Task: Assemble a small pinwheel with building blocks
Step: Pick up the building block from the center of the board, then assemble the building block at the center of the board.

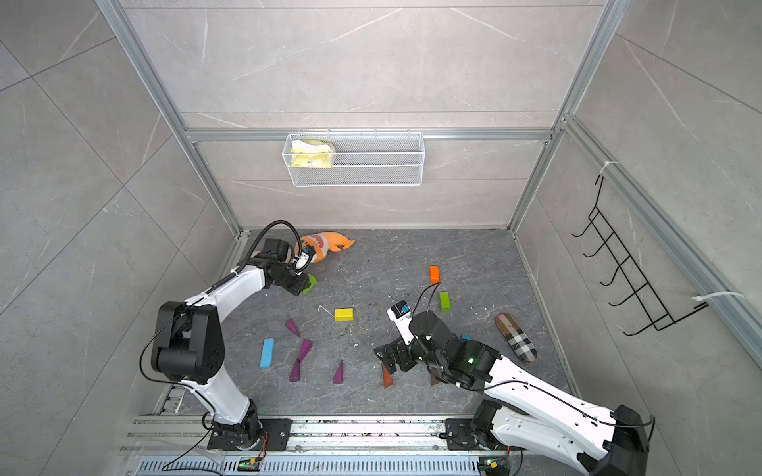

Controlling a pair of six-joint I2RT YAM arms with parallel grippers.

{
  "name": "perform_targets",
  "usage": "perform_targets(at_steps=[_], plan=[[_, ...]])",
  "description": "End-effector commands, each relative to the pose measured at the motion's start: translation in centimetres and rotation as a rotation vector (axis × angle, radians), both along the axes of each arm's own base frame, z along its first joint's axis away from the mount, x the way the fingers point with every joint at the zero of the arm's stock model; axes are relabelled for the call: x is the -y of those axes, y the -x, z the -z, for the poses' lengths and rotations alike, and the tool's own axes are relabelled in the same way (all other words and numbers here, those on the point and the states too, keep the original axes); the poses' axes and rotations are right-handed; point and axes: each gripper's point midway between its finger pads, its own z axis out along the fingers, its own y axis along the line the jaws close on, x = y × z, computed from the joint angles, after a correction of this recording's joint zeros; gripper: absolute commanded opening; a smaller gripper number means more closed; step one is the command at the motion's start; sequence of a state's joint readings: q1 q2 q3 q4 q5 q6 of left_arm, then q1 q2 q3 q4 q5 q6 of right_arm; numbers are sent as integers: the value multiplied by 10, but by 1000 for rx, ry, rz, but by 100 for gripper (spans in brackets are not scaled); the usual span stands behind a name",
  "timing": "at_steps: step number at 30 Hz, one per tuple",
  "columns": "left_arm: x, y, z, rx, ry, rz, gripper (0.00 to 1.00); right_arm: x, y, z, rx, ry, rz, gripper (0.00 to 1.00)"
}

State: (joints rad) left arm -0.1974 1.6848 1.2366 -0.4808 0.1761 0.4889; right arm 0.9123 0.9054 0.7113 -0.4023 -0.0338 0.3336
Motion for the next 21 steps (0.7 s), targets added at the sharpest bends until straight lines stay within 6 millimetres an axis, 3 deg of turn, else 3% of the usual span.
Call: perform_targets(at_steps=[1, 6, 9, 12, 16, 21], plan=[[32, 35, -17, 45, 14, 249, 23, 13, 11, 7, -35, 3, 19, 100], [63, 81, -24, 70, 55, 462, 24, 30, 21, 14, -51, 11, 49, 100], [74, 100, -29, 90, 51, 549, 24, 38, 26, 19, -60, 10, 63, 100], [78, 117, -21, 74, -1, 633, 24, 44, 29, 23, -65, 2, 73, 100], [79, 130, 5, 65, -134, 712, 25, 45, 35, 26, -78, -15, 62, 100], [83, 131, 20, 46, -151, 722, 25, 41, 35, 26, -85, 1, 44, 100]])
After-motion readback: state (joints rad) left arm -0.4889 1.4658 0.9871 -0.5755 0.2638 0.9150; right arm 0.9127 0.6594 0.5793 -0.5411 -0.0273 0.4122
